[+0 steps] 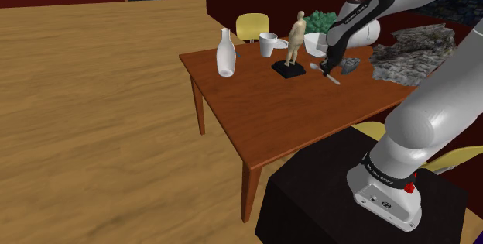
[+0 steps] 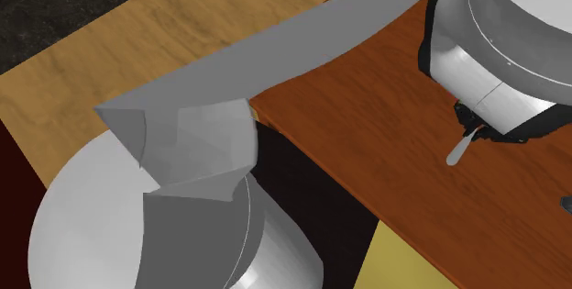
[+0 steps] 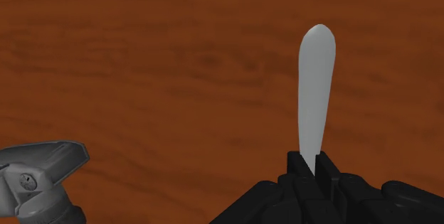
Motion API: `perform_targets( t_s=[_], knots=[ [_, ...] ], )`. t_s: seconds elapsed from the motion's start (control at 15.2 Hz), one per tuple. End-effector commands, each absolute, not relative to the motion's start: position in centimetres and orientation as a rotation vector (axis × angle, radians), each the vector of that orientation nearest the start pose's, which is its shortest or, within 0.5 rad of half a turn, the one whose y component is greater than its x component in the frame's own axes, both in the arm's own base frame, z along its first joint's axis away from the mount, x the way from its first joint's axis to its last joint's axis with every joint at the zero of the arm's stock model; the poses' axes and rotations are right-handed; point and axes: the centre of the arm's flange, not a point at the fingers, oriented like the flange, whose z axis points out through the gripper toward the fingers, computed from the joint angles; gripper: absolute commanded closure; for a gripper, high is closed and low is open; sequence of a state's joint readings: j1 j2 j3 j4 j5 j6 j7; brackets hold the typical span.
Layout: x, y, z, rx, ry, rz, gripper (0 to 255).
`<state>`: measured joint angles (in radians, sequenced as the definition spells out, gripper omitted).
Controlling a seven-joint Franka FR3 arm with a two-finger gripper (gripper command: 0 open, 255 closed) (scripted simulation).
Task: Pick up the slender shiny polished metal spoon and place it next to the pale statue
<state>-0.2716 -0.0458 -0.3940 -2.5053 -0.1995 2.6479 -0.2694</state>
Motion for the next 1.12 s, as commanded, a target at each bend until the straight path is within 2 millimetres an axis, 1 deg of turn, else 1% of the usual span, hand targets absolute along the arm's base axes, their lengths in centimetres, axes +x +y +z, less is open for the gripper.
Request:
perform_targets(
  t_s=[0.0, 0.92, 1.06],
  knots=[
    [38.0, -29.2, 30.6, -3.28, 0.38, -0.206, 255],
    [38.0, -29.2, 23.2, -3.28, 0.38, -0.206, 255],
    [38.0, -29.2, 23.2, -3.28, 0.38, -0.206, 255]
  ],
)
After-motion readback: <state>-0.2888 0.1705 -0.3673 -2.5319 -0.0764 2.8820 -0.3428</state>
